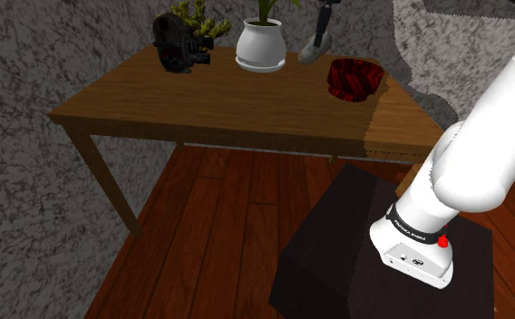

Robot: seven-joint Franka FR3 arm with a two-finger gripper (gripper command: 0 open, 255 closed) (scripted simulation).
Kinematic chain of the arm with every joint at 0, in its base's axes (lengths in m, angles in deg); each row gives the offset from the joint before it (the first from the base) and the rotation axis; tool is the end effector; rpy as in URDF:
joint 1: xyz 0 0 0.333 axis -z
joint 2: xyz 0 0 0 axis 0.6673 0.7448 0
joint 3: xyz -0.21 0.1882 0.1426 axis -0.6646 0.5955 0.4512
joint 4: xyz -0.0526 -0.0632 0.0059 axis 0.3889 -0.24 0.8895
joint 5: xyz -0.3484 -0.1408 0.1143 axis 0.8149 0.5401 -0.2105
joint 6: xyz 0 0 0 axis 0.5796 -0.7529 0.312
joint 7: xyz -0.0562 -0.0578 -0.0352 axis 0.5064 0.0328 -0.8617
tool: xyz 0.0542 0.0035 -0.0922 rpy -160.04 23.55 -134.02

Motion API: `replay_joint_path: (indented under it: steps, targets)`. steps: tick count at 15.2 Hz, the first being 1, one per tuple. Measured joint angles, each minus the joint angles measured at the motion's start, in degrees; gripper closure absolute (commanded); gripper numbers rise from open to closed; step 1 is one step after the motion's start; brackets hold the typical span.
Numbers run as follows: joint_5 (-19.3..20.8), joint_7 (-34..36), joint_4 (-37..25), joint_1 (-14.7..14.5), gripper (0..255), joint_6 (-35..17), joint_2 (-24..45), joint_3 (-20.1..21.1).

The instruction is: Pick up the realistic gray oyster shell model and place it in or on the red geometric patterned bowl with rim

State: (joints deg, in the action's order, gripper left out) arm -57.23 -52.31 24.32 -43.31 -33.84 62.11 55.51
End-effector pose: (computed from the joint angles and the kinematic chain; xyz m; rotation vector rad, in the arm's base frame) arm 0.4814 -0.2400 0.5815 -2.8332 -0.6017 -0.0073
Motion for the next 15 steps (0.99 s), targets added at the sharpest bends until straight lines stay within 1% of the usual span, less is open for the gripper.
replay_joint_path:
  steps: [3, 5, 11, 14, 15]
  targets:
    - [-0.3, 0.1, -2.5, 0.1, 255, 2.1, 0.5, -0.1]
    - [0.3, -0.9, -2.4, 0.7, 255, 2.7, -0.1, -0.7]
    - [3.2, -7.7, 0.0, 4.1, 255, 4.0, -3.2, -4.3]
    - [4.3, -11.2, 0.6, 5.8, 255, 4.3, -3.8, -6.3]
    - [4.7, -12.5, 0.0, 6.4, 255, 5.3, -4.0, -7.0]
